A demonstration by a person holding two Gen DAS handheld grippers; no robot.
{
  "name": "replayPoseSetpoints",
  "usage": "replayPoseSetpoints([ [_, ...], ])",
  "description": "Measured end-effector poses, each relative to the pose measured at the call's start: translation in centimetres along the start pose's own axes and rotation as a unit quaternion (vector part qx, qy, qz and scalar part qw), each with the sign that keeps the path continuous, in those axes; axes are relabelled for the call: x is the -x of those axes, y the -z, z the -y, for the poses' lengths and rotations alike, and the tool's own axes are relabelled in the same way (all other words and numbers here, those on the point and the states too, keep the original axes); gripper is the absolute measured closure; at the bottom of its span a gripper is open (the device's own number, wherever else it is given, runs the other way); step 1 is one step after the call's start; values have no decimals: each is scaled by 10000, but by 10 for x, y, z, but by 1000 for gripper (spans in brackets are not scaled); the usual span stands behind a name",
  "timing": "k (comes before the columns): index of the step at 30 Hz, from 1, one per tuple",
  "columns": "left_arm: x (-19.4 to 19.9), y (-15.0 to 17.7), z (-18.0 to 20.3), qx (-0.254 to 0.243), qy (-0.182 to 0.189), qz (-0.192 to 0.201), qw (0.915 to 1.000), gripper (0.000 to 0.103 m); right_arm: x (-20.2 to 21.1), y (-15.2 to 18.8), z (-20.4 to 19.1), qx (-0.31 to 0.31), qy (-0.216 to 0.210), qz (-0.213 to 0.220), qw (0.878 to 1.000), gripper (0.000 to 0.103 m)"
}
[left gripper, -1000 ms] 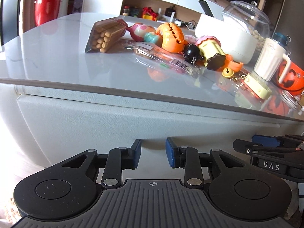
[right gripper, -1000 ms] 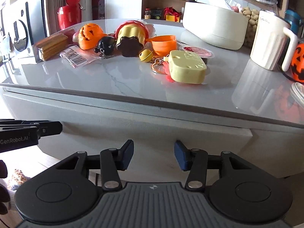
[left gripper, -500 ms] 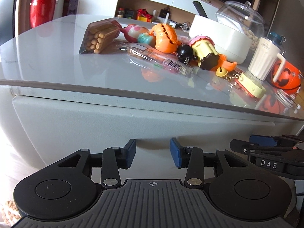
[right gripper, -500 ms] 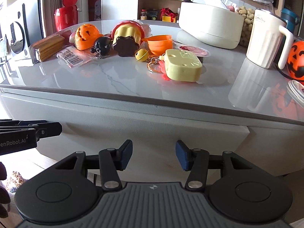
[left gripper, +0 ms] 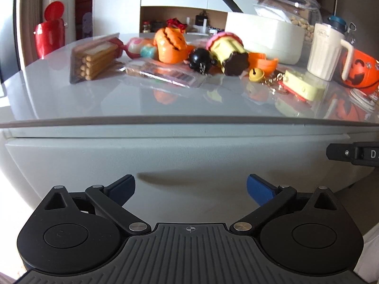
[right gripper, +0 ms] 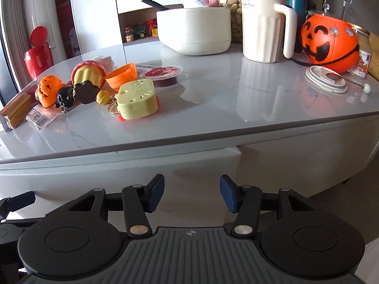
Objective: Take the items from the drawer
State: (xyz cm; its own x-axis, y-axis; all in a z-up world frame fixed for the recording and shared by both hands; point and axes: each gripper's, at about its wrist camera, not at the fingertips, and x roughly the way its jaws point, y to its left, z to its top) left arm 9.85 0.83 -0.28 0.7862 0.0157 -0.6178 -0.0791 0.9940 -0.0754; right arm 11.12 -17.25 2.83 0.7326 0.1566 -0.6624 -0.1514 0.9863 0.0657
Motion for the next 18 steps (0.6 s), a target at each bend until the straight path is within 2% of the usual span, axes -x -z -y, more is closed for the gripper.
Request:
replayPoseSetpoints([
  [4, 58, -11, -13, 132, 56, 538, 9984, 0, 44, 5, -3, 41, -163, 553, 9983, 48],
  [6, 90, -8, -19, 97, 22, 684, 9976, 0, 72, 12, -5, 44, -223, 1035, 9944, 33],
  [7, 103, -4, -21, 34, 1, 727, 9973, 0, 87, 17, -6, 22, -156, 1272, 9918, 30],
  [9, 124, 11, -24, -96, -112, 796, 9967, 0, 110, 27, -8, -68, -93, 1475, 9890, 23],
  [13, 126, 39, -28, 30, -208, 520, 9984, 0, 118, 57, -12, -34, -604, 1084, 9923, 23],
  [16, 126, 42, -19, -180, -219, 563, 9980, 0, 104, 71, -35, 498, -633, 758, 9939, 23],
  [18, 127, 43, -16, -279, -168, 607, 9976, 0, 105, 69, -45, 665, -631, 824, 9924, 23],
])
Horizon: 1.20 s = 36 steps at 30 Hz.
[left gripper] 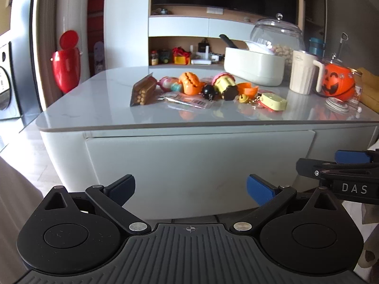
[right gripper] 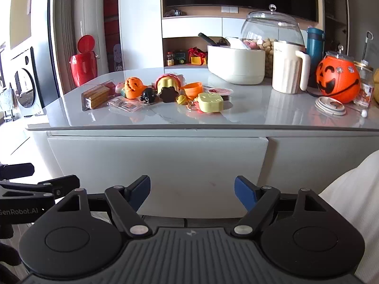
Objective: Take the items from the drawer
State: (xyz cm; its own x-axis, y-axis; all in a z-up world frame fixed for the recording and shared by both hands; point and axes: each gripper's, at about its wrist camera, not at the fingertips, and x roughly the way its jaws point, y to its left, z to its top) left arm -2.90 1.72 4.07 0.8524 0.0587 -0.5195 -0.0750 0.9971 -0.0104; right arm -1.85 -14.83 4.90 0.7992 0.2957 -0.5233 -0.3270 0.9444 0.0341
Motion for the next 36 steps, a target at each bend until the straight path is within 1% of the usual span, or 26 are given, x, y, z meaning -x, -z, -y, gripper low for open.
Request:
replayPoseSetpoints([
  [2, -4, 3, 0, -12, -18, -119, 9999, 0, 1, 0, -4, 71, -67, 31, 9999, 23],
  [6, -11, 5, -7, 145, -116, -307, 9994, 0, -7, 2, -7, 101, -48, -188, 9998, 23],
  [12, -13, 8, -11, 222, -119, -401, 9989, 0, -9, 6, -8, 144, -195, -344, 9991, 23],
  [19, -14, 9, -11, 237, -113, -419, 9988, 0, -12, 8, -7, 110, -205, -425, 9988, 23],
  [36, -14, 8, -11, 329, -94, -410, 9986, 0, -12, 9, -8, 110, -197, -444, 9988, 23],
])
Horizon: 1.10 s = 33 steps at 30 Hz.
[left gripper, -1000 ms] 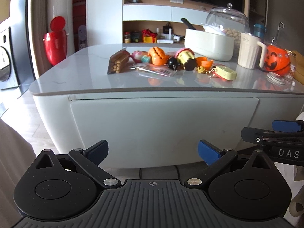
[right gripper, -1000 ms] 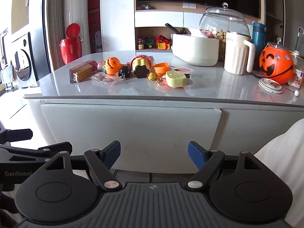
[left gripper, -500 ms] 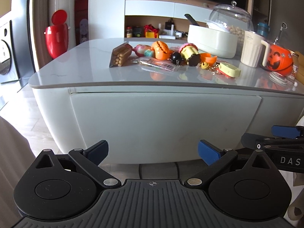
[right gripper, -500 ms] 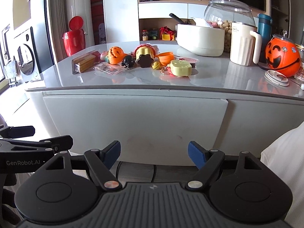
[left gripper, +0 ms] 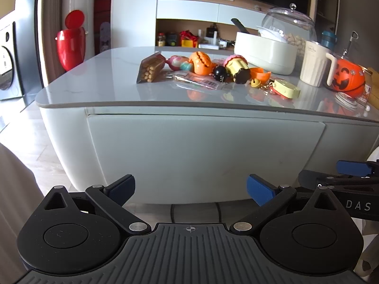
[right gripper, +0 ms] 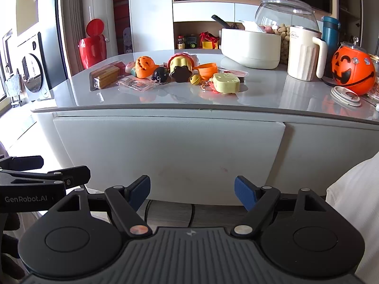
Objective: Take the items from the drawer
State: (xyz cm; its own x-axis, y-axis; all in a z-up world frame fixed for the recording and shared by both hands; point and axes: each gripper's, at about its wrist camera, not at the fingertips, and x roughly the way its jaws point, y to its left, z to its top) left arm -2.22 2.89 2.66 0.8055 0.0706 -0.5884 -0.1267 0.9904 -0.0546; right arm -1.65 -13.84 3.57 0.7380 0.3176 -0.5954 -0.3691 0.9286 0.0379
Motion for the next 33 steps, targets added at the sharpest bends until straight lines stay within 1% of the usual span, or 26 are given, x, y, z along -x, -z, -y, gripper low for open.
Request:
replayPoseSetpoints([
  [14, -2, 0, 0, 107, 21, -47, 9999, 0, -4, 1, -1, 17, 34, -19, 10000, 23],
  [33, -2, 0, 0, 116, 27, -39, 9999, 0, -5, 2, 0, -7, 34, -54, 10000, 23],
])
